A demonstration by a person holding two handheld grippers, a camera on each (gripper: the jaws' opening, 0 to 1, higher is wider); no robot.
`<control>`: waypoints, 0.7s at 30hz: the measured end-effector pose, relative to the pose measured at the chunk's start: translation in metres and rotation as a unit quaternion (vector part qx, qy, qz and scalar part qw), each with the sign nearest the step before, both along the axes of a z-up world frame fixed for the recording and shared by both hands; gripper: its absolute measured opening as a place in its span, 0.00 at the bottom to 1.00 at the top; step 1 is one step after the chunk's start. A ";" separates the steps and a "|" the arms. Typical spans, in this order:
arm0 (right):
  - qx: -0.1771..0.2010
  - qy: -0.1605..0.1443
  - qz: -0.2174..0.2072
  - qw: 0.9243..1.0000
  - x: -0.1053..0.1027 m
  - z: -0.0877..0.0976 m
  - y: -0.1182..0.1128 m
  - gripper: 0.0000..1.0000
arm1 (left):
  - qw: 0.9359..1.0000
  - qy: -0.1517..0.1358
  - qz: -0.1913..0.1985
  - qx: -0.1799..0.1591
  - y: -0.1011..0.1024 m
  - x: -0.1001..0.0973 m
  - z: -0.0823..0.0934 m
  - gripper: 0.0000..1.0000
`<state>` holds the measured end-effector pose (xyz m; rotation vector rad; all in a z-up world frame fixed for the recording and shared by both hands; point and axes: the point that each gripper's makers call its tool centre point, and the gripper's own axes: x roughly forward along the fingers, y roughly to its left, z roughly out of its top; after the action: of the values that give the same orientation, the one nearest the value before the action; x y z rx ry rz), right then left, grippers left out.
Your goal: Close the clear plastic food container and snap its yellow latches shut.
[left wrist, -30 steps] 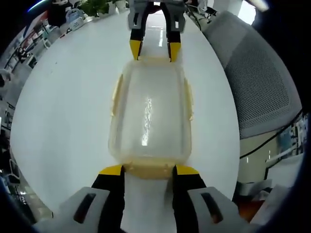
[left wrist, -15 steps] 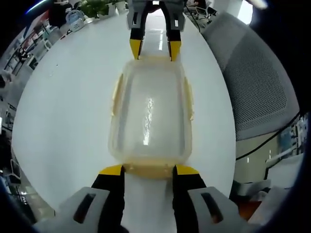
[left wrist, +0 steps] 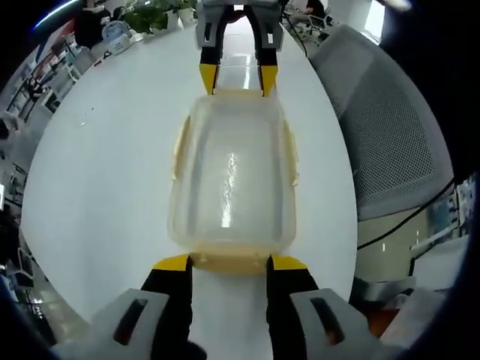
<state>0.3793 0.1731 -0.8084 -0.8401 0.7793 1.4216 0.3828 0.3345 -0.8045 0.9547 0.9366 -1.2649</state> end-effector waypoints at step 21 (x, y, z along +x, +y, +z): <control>0.003 -0.011 -0.001 1.000 0.006 0.030 -0.016 0.38 | 1.000 -0.011 -0.011 0.000 -0.016 0.007 0.028 0.37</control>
<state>0.3848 0.1574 -0.7782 -0.8487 0.7601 1.4099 0.3894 0.3188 -0.7762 0.9799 0.9101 -1.2711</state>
